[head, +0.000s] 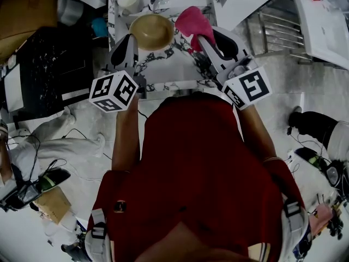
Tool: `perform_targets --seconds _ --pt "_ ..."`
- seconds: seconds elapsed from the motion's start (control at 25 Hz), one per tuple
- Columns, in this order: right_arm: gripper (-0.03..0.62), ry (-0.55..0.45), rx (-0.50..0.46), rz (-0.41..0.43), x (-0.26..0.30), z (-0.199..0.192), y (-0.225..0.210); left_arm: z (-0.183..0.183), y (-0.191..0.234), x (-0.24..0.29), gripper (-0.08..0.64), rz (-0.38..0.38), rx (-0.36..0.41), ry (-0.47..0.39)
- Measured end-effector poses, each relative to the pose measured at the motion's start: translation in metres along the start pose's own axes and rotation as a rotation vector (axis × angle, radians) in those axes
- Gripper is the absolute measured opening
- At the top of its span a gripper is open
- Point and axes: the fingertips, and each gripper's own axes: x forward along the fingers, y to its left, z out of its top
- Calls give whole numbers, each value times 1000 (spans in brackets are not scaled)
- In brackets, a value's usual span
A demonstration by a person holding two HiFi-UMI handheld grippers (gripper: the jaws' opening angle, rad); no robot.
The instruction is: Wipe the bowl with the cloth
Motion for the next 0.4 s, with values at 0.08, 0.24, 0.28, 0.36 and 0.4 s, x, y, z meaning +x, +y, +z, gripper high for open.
perform_targets --seconds 0.08,0.24,0.28,0.36,0.4 --pt "71 -2 2 -3 0 0 -1 -1 0 1 12 0 -2 2" --pt "71 -6 0 -6 -1 0 -1 -2 0 0 12 -2 -4 1" --pt "71 -7 0 -8 -1 -1 -1 -3 0 0 12 -2 -6 1" --pt "71 -8 0 -11 -1 -1 -2 -4 0 1 12 -2 -9 1" --pt "71 -9 0 -13 -2 -1 -3 -4 0 1 12 -2 -11 1"
